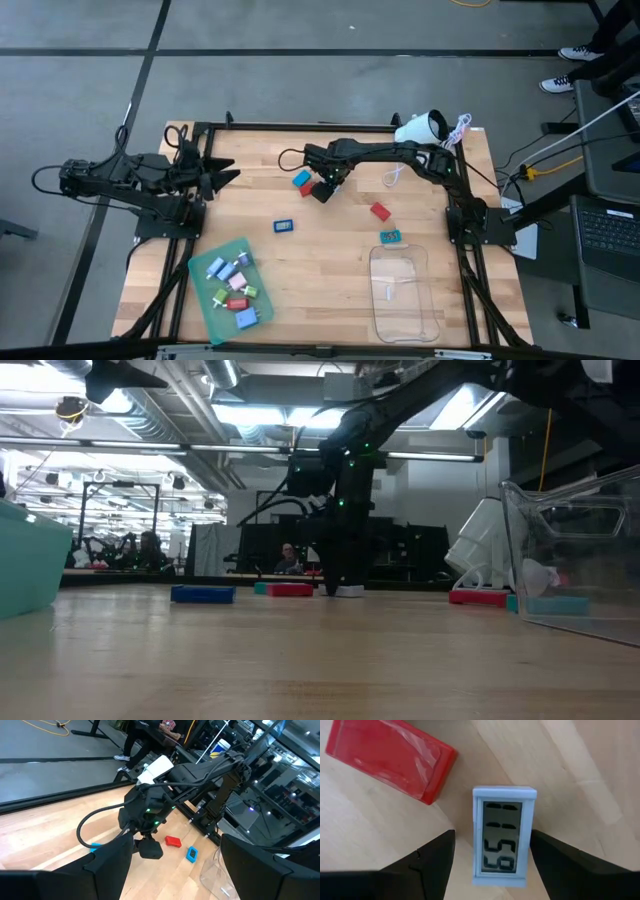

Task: Pick & Place Office items
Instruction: Put the white digital clock into the transparent bin

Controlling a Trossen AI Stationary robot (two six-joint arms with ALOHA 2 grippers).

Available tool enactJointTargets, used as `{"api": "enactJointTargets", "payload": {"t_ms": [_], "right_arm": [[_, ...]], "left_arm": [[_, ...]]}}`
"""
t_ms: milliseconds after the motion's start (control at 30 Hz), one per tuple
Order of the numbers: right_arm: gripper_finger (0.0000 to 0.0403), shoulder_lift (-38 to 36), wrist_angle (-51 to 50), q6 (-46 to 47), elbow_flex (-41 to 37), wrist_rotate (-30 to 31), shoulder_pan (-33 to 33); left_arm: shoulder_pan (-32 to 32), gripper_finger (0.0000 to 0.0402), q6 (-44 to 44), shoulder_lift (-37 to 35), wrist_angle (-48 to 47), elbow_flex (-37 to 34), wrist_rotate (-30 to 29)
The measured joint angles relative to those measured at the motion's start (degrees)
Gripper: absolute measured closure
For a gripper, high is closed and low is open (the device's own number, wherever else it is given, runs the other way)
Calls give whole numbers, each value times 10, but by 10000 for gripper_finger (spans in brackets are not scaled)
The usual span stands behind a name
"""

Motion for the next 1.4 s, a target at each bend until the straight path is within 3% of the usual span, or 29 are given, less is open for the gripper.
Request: {"api": "enactJointTargets", "payload": {"t_ms": [233,467,800,1400], "right_arm": [[156,2,6,23,-5,6,-1],[273,1,3,28,-5,2,-3],[272,-2,5,25,-6,-65,-10],[272,-115,-10,24,-1,-309,13]], "left_arm": [[0,107,0,0,-2,0,2],[0,107,0,0,-10,0,2],[0,107,11,0,-12,0,-2],[0,107,32,0,-12,0,-15]]}}
